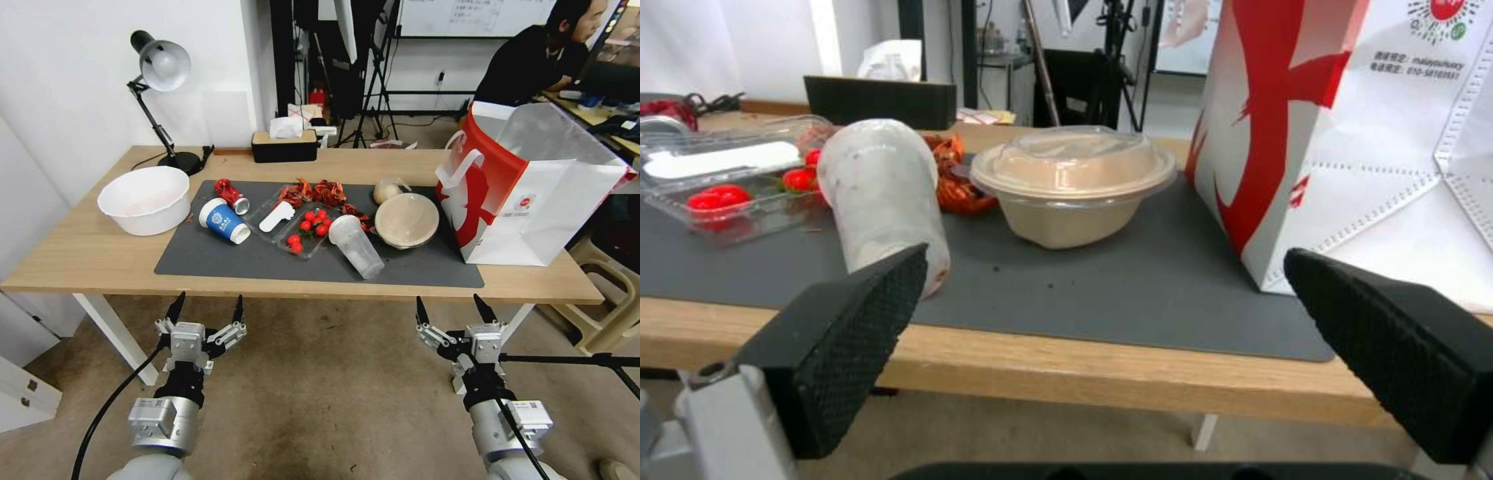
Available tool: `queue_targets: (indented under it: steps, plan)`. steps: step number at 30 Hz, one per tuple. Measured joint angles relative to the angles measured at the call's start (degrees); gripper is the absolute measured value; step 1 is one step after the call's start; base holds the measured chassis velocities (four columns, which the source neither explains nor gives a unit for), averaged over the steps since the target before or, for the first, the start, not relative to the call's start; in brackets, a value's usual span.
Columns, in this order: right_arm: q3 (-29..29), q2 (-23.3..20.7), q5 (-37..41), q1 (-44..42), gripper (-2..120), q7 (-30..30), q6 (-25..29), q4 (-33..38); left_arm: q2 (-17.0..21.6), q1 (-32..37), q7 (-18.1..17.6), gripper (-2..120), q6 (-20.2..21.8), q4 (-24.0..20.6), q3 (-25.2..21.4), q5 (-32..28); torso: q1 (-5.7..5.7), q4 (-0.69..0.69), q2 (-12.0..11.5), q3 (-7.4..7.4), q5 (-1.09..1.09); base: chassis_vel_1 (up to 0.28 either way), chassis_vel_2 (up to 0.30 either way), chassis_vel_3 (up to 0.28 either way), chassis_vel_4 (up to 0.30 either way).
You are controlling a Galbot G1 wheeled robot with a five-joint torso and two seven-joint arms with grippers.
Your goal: Pick up the trash from the table and place it into the takeout bag.
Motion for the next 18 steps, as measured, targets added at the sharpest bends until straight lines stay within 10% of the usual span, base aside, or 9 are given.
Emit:
queue_targets:
  steps: [18]
  plan:
    - [0.0,0.0,0.0,0.0,100,0.0,0.0,0.0,0.0,0.0,0.0,100,0.0,0.0,0.0,0.0,0.0,0.0,0.0,0.0,0.0,0.0,0.0,0.0,0.0]
